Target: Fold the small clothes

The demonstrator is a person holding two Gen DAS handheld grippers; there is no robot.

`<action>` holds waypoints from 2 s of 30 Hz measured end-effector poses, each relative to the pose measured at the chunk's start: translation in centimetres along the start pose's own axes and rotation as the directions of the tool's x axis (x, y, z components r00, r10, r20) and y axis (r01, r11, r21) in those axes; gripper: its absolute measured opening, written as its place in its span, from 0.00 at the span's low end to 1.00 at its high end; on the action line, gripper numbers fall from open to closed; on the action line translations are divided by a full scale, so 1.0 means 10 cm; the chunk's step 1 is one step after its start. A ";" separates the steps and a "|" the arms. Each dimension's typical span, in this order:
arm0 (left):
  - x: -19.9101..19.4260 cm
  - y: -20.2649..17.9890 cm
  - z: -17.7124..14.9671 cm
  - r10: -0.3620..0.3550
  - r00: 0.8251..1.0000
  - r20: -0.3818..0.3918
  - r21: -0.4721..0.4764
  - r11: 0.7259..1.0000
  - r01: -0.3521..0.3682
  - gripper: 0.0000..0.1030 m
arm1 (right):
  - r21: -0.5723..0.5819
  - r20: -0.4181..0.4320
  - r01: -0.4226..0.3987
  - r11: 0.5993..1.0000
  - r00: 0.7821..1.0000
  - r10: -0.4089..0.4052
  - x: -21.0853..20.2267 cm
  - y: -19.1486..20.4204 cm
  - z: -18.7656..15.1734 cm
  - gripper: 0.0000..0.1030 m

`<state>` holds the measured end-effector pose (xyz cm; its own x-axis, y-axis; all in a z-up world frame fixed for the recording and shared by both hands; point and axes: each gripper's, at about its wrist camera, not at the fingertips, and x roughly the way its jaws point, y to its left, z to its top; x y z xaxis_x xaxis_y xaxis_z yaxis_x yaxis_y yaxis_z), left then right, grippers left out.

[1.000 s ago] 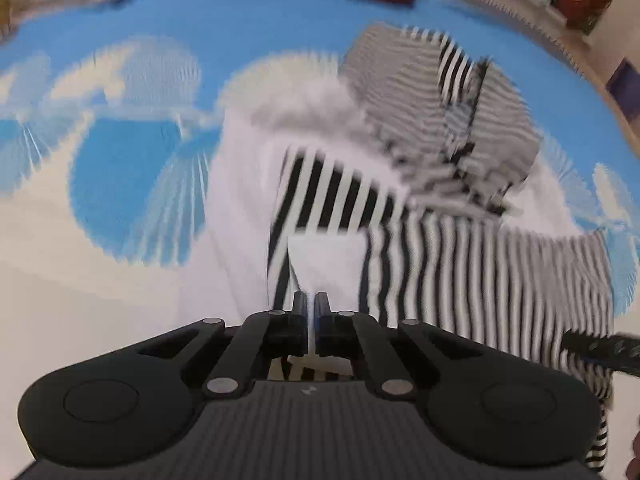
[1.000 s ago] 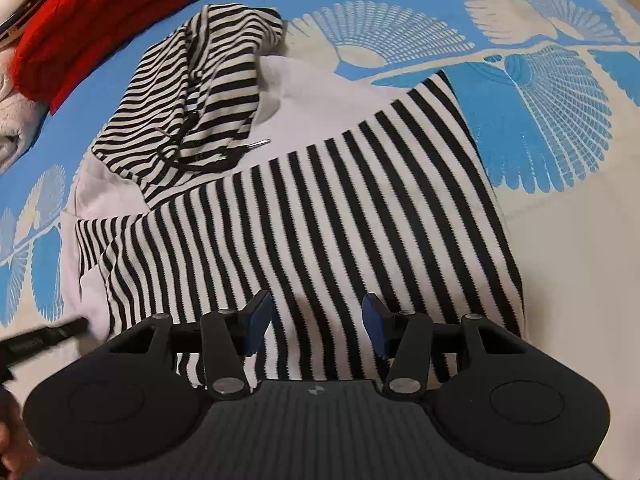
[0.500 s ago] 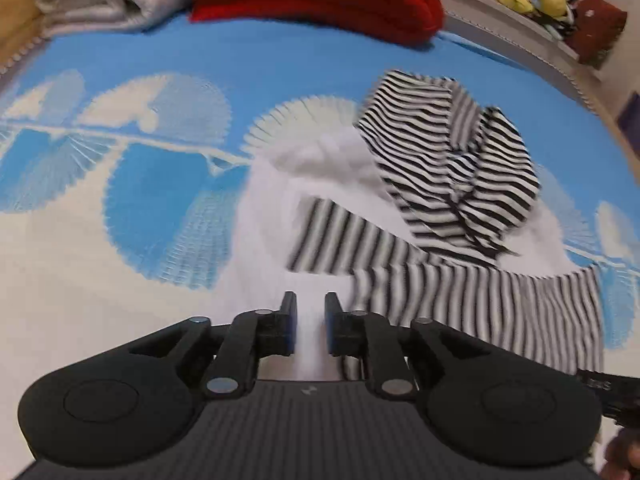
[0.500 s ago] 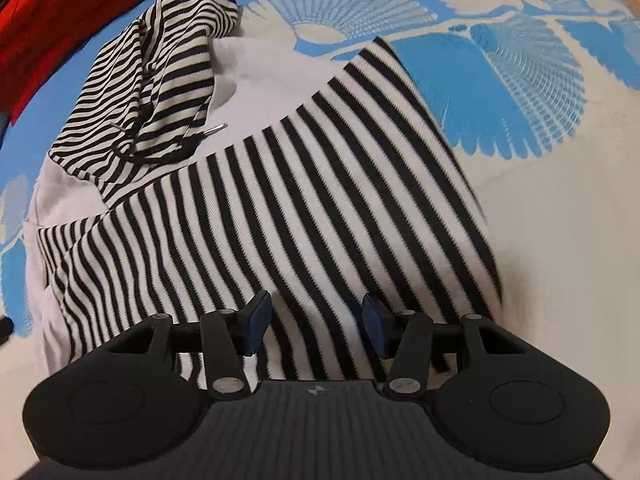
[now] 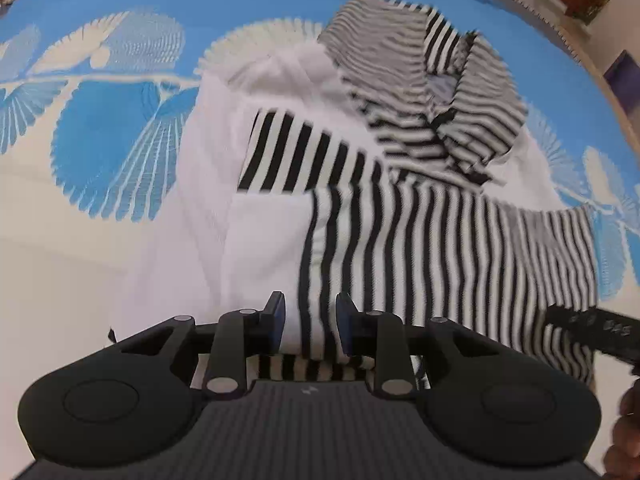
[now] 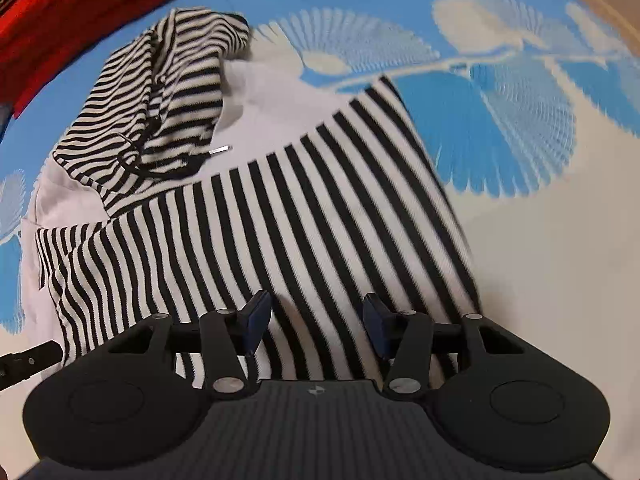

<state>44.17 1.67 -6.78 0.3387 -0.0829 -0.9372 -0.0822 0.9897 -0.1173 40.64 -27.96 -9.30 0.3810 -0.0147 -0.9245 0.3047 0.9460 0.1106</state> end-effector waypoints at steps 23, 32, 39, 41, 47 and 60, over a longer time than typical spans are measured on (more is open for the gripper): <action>-0.23 -0.39 0.05 0.012 0.990 0.137 0.055 0.998 -0.020 0.63 | -0.138 0.245 0.122 0.983 0.966 -0.085 -0.47 -0.09 0.06 0.52; -0.42 -0.33 0.07 -0.008 0.948 0.317 0.079 0.997 -0.018 0.80 | -0.182 0.267 0.124 0.975 0.961 -0.072 -0.55 -0.11 0.09 0.52; -0.51 -0.26 0.11 -0.015 0.908 0.419 0.100 0.995 -0.030 0.81 | -0.160 0.264 0.090 0.983 0.963 -0.046 -0.61 -0.17 0.18 0.53; -0.50 -0.26 0.12 0.006 0.896 0.445 0.109 0.992 -0.060 0.81 | -0.157 0.269 0.085 0.984 0.962 -0.040 -0.65 -0.20 0.21 0.53; -0.54 -0.25 0.12 0.008 0.871 0.491 0.128 0.988 -0.082 0.81 | -0.183 0.258 0.110 0.977 0.964 -0.060 -0.67 -0.28 0.23 0.57; -0.52 -0.28 0.16 0.057 0.853 0.518 0.126 0.982 -0.142 0.59 | -0.164 0.221 0.095 0.982 0.974 -0.057 -0.66 -0.54 0.23 0.57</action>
<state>44.16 -0.45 -1.03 0.7702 0.0461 -0.6361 -0.0108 0.9982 0.0593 38.50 -33.72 -2.92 0.5460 -0.1400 -0.8260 0.1922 0.9806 -0.0391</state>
